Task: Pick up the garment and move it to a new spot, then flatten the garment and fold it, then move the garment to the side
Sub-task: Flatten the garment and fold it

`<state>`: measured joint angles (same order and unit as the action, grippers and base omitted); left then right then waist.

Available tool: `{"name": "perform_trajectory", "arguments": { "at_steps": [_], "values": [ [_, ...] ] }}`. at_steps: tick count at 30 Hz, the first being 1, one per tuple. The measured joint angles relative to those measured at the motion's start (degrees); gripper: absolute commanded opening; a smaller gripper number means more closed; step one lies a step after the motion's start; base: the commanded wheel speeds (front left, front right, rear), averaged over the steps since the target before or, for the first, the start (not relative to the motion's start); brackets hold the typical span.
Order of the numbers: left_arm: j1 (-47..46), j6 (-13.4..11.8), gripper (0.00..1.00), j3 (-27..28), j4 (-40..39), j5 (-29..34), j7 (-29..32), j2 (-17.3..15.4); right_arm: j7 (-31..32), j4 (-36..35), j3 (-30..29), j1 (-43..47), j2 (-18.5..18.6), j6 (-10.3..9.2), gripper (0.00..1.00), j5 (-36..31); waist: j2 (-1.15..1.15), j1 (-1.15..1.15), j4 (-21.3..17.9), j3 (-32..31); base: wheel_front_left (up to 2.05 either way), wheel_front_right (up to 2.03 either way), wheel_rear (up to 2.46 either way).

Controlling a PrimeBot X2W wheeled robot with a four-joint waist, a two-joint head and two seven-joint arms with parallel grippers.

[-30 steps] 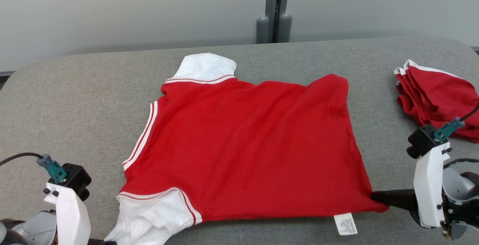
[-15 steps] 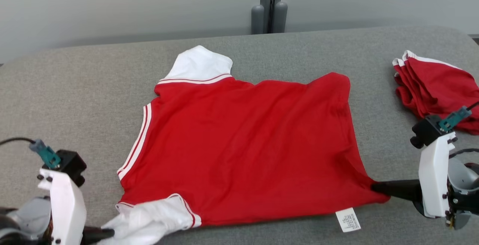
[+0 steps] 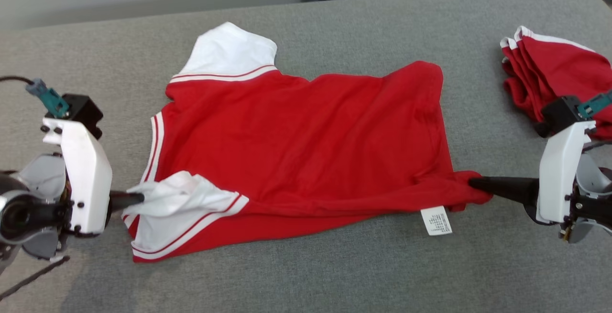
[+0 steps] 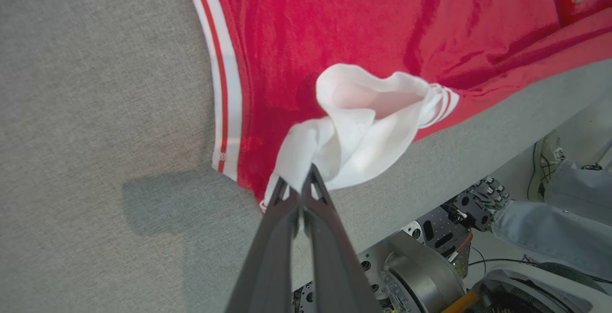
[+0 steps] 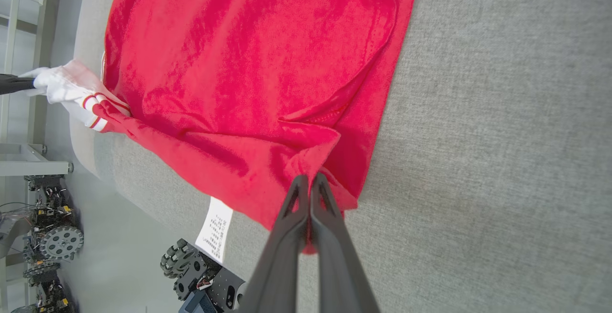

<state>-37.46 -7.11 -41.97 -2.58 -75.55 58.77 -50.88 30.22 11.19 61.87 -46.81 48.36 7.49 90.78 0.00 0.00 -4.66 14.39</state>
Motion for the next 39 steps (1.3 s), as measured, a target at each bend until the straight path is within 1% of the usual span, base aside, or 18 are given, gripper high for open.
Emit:
{"name": "perform_trajectory", "arguments": {
  "at_steps": [4,10,16,17,18,19,20,24,27,28,29,30,32,34,36,37,38,39],
  "values": [
    [-3.8,0.8,0.0,-0.5,4.7,1.6,0.2,2.8,-0.2,1.6,-0.3,-1.5,-1.8,0.0,0.0,0.0,0.0,0.0,-0.9,2.0,0.0,0.0,0.0],
    [-8.3,1.8,0.0,-0.9,10.8,3.7,0.1,5.7,-0.3,4.7,-0.5,-3.6,-4.4,0.0,0.0,-0.5,0.0,0.0,-1.9,4.2,0.0,0.0,0.0],
    [-11.0,3.1,0.0,-1.4,16.1,4.9,-0.8,8.4,-0.2,8.5,-0.6,-5.5,-7.0,0.0,0.0,-0.8,0.0,0.0,-2.1,4.8,0.0,0.0,0.0],
    [-11.1,3.4,0.0,-1.5,16.8,5.3,-1.3,8.7,-0.2,9.2,-0.5,-5.5,-7.3,0.0,0.15,-1.0,0.0,0.0,-2.1,4.8,0.0,0.0,0.0],
    [-11.2,3.6,0.0,-1.6,17.6,5.7,-1.9,9.0,-0.2,9.8,-0.4,-5.5,-7.6,0.0,0.15,-1.1,0.0,0.0,-2.0,4.6,0.0,0.0,0.0],
    [-11.2,3.7,0.89,-1.9,18.3,6.0,-2.1,9.3,-0.2,10.3,-0.3,-5.5,-8.0,0.0,1.0,-1.1,0.0,0.0,-1.9,4.5,0.0,0.0,0.0],
    [-11.2,4.1,1.0,-2.0,19.1,6.1,-2.5,9.7,-0.2,10.9,-0.3,-5.5,-8.3,0.0,1.0,-1.1,0.0,0.0,-1.9,4.2,0.0,0.0,0.0],
    [-11.1,5.0,1.0,-1.9,21.3,6.7,-5.3,11.0,-1.7,12.3,-0.6,-5.4,-9.4,0.0,1.0,-1.2,0.0,0.0,-1.6,2.8,0.0,0.0,0.0],
    [-10.7,6.4,1.0,-1.7,22.1,7.2,-7.9,11.3,-4.8,12.4,-1.7,-4.9,-9.8,0.0,1.0,-1.4,0.0,0.0,-1.3,1.3,0.0,0.0,0.0],
    [-10.7,6.4,1.0,-1.7,22.1,7.2,-7.9,11.3,-4.8,12.4,-1.7,-4.9,-9.8,0.0,1.0,-1.4,0.0,0.0,-1.3,1.3,0.0,0.0,0.0],
    [-10.1,7.6,1.0,-1.3,22.0,7.9,-10.4,11.2,-8.6,11.9,-2.9,-4.1,-9.9,0.0,1.0,-1.6,0.0,0.0,-1.1,0.2,0.0,0.0,0.0],
    [-10.1,7.6,1.0,-1.3,22.0,7.9,-10.4,11.2,-8.6,11.9,-2.9,-4.1,-9.9,0.0,1.0,-1.6,0.0,0.0,-1.1,0.2,0.0,0.0,0.0],
    [-8.9,8.6,1.0,-0.4,21.5,8.0,-14.1,11.2,-13.0,11.0,-4.2,-2.7,-10.0,0.0,1.0,-2.1,0.0,0.0,-0.9,-1.1,0.0,0.0,0.0],
    [-7.8,9.1,1.0,0.5,20.6,9.4,-18.9,11.2,-17.9,10.0,-5.4,-1.0,-9.8,0.0,1.0,-3.1,0.0,0.0,-0.6,-2.3,0.0,0.0,0.0],
    [-6.2,8.9,1.0,1.2,19.6,11.3,-24.0,11.1,-23.7,9.5,-6.8,0.9,-9.5,0.0,1.0,-4.6,0.0,0.0,-0.3,-3.5,0.0,0.0,0.0],
    [-3.9,7.8,1.0,2.1,18.4,13.3,-29.8,10.8,-30.4,9.2,-8.1,2.9,-9.2,0.0,1.0,-6.8,0.0,0.0,0.1,-4.7,0.0,0.0,0.0],
    [-3.9,7.8,1.0,2.1,18.4,13.3,-29.8,10.8,-30.4,9.2,-8.1,2.9,-9.2,0.0,1.0,-6.8,0.0,0.0,0.1,-4.7,0.0,0.0,0.0],
    [-2.6,7.2,1.0,2.2,17.6,14.6,-32.4,10.7,-33.4,9.3,-8.7,3.7,-9.1,0.0,1.0,-7.8,0.0,0.0,0.2,-5.2,0.0,0.0,0.0]
  ]
}}
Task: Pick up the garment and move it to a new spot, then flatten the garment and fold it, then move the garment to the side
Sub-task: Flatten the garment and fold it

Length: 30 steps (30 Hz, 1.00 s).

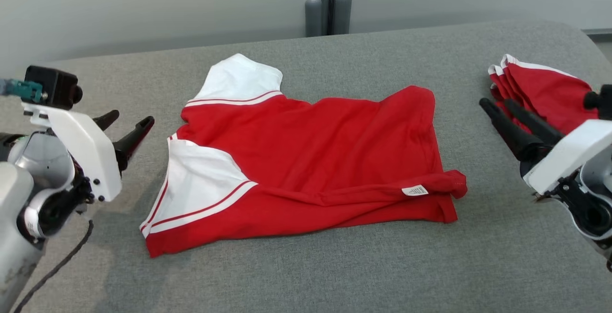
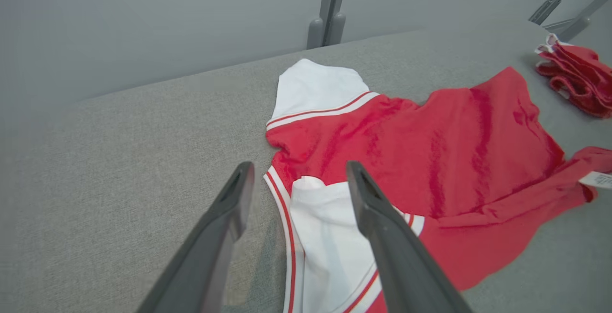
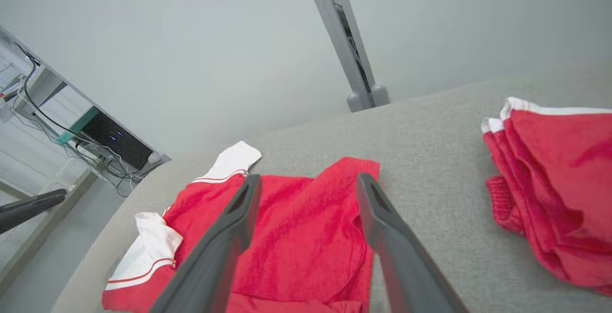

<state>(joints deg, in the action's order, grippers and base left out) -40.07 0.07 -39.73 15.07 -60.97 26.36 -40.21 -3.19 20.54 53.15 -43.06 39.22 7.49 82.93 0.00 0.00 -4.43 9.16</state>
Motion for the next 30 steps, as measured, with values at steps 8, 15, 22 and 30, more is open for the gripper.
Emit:
{"name": "perform_trajectory", "arguments": {
  "at_steps": [8,15,22,30],
  "values": [
    [11.1,-8.6,1.0,3.0,-7.9,7.6,-20.2,-0.6,-11.6,2.2,-7.9,7.7,-1.4,0.0,1.0,-9.6,0.0,0.0,1.3,-2.9,0.0,0.0,0.0],
    [23.5,-16.7,1.0,4.9,-12.4,9.6,-34.0,2.5,-11.8,2.9,-22.3,20.6,-9.3,0.0,1.0,-21.0,0.0,0.0,1.4,-2.5,0.0,0.0,0.0],
    [30.2,-19.8,1.0,4.4,-12.0,11.2,-39.6,7.1,-7.3,4.6,-23.0,27.5,-11.8,0.0,1.0,-24.4,0.0,0.0,1.9,-1.5,0.0,0.0,0.0],
    [30.7,-18.2,1.0,2.2,-5.4,11.4,-39.0,10.0,-0.8,7.0,-21.5,28.0,-15.6,0.0,1.0,-26.6,0.0,0.0,2.4,-1.6,0.0,0.0,0.0]
  ]
}}
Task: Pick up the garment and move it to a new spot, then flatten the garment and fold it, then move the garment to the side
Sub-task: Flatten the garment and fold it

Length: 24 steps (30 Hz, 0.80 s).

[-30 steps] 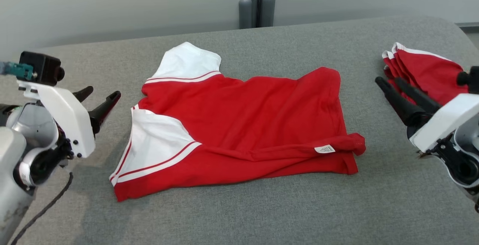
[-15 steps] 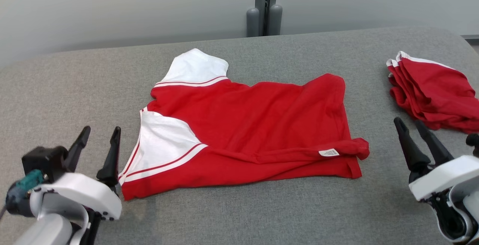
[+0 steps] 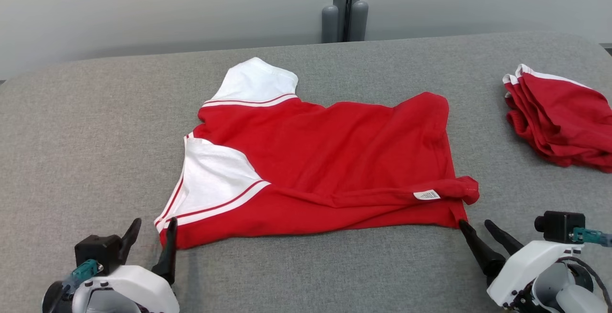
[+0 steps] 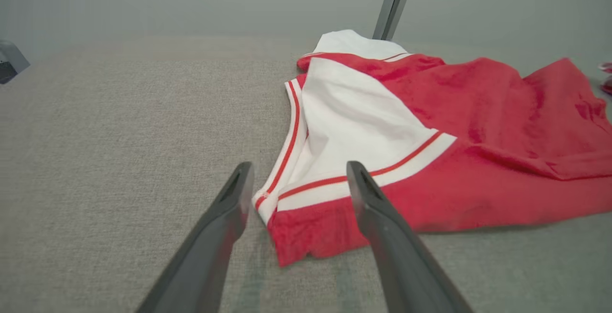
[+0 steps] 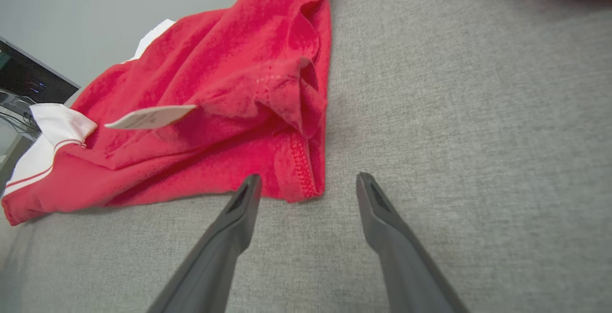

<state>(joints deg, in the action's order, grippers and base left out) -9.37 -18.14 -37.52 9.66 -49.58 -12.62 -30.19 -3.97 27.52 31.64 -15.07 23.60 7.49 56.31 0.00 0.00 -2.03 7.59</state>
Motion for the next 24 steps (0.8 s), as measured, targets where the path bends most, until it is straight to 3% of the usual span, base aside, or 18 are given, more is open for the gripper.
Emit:
{"name": "perform_trajectory", "arguments": {
  "at_steps": [9,18,19,20,21,22,24],
  "values": [
    [-4.6,4.4,1.0,-4.1,8.7,-0.1,7.5,0.5,3.6,4.4,-0.2,-2.7,-3.2,0.0,1.0,-3.1,0.0,0.0,0.1,1.1,0.0,0.0,0.0],
    [-7.9,7.0,1.0,-4.4,17.3,-1.6,9.6,2.3,5.8,4.5,0.0,-4.4,-4.6,0.0,1.0,-4.0,0.0,0.0,-0.9,2.5,0.0,0.0,0.0],
    [-8.0,7.1,1.0,-4.2,17.7,-2.0,9.6,2.5,5.9,4.4,0.1,-4.4,-4.7,0.0,0.91,-4.0,0.0,0.0,-1.0,2.5,0.0,0.0,0.0],
    [-8.1,7.4,1.0,-3.9,18.1,-2.6,9.5,2.7,6.1,4.4,0.2,-4.4,-4.8,0.0,0.71,-4.0,0.0,0.0,-1.0,2.5,0.0,0.0,0.0],
    [-8.2,7.7,0.94,-3.7,18.4,-3.0,9.3,2.9,6.4,4.4,0.2,-4.4,-4.8,0.0,0.46,-4.0,0.0,0.0,-1.1,2.5,0.0,0.0,0.0],
    [-8.2,8.1,0.77,-3.5,18.6,-3.4,9.5,3.0,6.5,4.4,0.3,-4.3,-4.8,0.0,0.31,-4.0,0.0,0.0,-1.1,2.4,0.0,0.0,0.0],
    [-8.2,8.9,0.1,-3.4,18.7,-4.0,9.7,3.2,7.0,4.4,0.5,-4.2,-5.0,0.0,0.0,-4.0,0.0,0.0,-1.1,2.2,0.0,0.0,0.0]
  ]
}}
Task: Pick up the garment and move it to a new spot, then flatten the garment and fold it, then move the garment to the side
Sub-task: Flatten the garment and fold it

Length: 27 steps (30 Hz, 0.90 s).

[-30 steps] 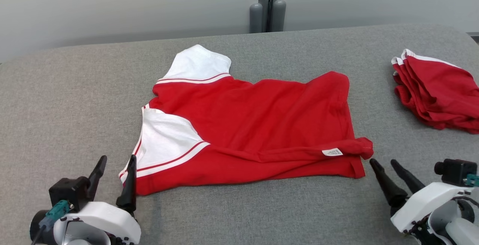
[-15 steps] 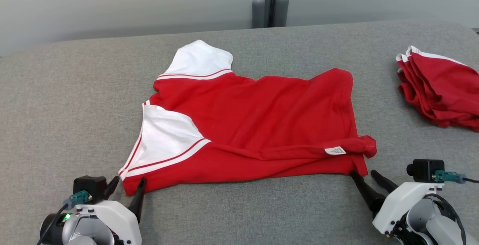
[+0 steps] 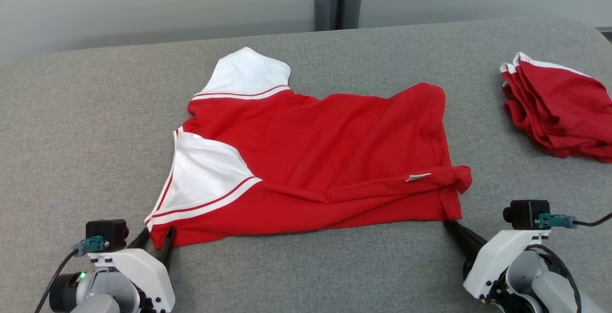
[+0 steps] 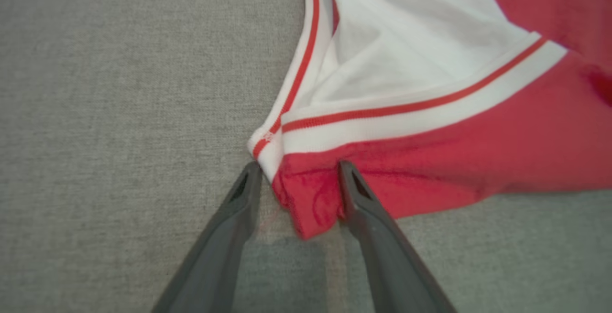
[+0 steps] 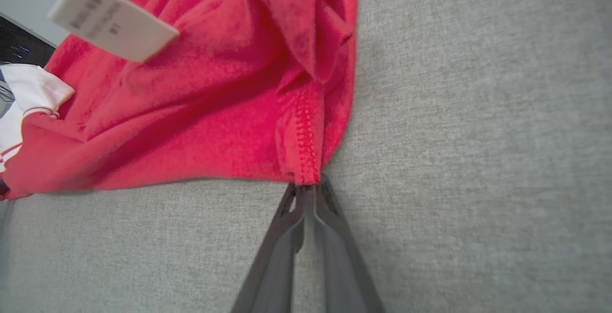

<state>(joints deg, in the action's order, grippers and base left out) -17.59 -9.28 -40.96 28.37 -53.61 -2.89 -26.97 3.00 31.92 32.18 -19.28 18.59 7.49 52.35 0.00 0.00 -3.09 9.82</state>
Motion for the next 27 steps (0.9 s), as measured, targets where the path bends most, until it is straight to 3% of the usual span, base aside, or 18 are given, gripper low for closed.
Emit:
{"name": "perform_trajectory", "arguments": {
  "at_steps": [1,11,20,27],
  "values": [
    [0.0,0.2,0.0,-0.1,0.1,0.0,0.0,0.0,0.0,0.0,0.1,0.1,-0.1,0.0,0.0,0.0,0.0,0.0,0.0,-0.1,0.0,0.0,0.0],
    [-0.1,-0.4,0.0,0.0,-2.5,0.0,-0.1,-0.5,0.2,-2.3,0.6,0.2,1.0,0.0,0.0,0.8,0.0,0.0,0.8,-1.3,0.0,0.0,0.0],
    [6.2,-5.4,0.0,-0.2,-13.7,-1.0,2.9,-4.1,4.9,-7.0,-0.4,2.9,7.2,0.0,0.0,3.5,0.0,0.0,2.4,-3.2,0.0,0.0,0.0],
    [10.4,-9.4,0.0,-0.2,-21.8,-1.5,5.0,-6.9,8.6,-10.9,-2.8,6.4,9.8,0.0,0.0,5.4,0.0,0.0,3.1,-4.0,0.0,0.0,0.0]
  ]
}}
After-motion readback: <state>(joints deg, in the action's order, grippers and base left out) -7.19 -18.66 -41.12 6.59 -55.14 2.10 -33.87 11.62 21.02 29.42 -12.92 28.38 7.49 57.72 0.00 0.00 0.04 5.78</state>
